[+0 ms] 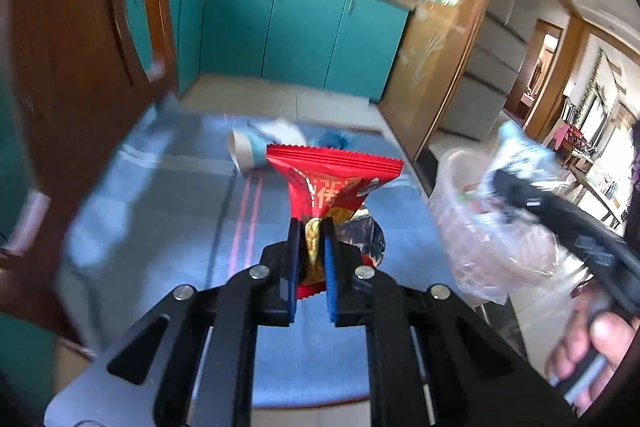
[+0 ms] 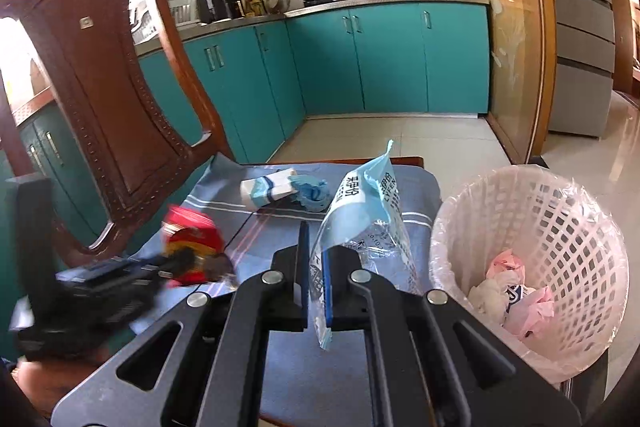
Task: Collect trash
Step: 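Carry the clear packet over the wastebasket with the right tool while the left tool holds the red packet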
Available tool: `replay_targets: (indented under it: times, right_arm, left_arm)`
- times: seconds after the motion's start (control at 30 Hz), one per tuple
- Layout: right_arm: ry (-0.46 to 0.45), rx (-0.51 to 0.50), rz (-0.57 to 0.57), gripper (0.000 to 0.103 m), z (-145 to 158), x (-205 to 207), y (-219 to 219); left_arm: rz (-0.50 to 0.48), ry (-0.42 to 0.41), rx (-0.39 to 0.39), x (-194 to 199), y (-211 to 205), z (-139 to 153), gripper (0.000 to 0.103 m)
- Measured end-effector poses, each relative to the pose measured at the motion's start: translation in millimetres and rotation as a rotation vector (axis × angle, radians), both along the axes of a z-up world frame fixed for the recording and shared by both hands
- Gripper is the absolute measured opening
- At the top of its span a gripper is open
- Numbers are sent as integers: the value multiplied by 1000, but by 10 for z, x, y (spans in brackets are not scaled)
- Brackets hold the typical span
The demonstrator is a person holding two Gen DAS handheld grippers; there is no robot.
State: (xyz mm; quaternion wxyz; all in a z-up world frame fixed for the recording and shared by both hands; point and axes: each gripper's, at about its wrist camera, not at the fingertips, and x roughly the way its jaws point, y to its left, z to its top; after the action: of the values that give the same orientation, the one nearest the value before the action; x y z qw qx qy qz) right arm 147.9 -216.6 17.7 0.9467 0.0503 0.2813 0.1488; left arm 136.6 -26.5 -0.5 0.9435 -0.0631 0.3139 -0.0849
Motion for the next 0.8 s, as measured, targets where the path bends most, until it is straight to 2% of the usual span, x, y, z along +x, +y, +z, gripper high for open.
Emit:
replay_targets:
  times: [0.1,0.2,0.3,0.57,0.8]
  right_arm:
    - [-15,-9,20,6,37,-102,84]
    - [-25,-33,31,6,24,-170,167]
    - [-2,-48,35,6,-67,-152,222]
    - [-1,-52,35,6,-56,-128,266]
    - [-6,-45,31,6,-54,-128,219]
  left_arm:
    - [10,-70,45,-255,27,112,12]
    - [19,-59,6,-358,102,82,12]
    - [26,-45,41,-278,103,-7,12]
    - [47,-38,26,-275,268,-36,13]
    - [45,-34,30,-227,240,-65,15]
